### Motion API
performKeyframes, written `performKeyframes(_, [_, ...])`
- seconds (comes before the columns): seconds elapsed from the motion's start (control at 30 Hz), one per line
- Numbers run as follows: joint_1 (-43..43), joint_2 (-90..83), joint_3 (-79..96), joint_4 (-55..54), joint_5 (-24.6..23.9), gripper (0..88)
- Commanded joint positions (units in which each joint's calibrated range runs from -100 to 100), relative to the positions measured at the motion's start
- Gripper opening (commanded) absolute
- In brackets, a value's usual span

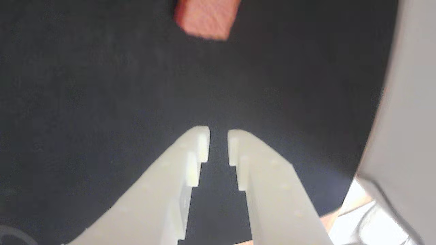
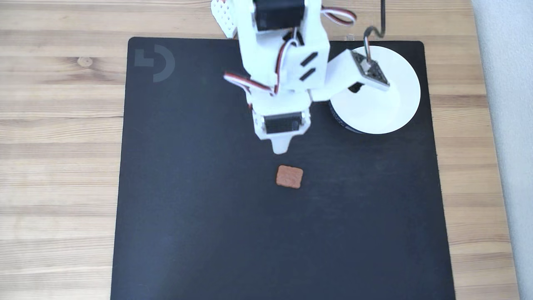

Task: Pick up the toy and place it on the plate

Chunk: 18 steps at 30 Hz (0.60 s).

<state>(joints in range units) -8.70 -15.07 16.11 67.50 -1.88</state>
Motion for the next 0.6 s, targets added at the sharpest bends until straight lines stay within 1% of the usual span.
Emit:
performKeyframes(0.0, [0.2, 8.3, -10.7, 1.5, 0.0, 2.6])
performKeyframes(0.27, [0.2, 22.8, -17.9, 0.8, -0.1, 2.6])
performKeyframes(0.57, [0.0, 27.9, -22.7, 1.5, -0.1, 2.6])
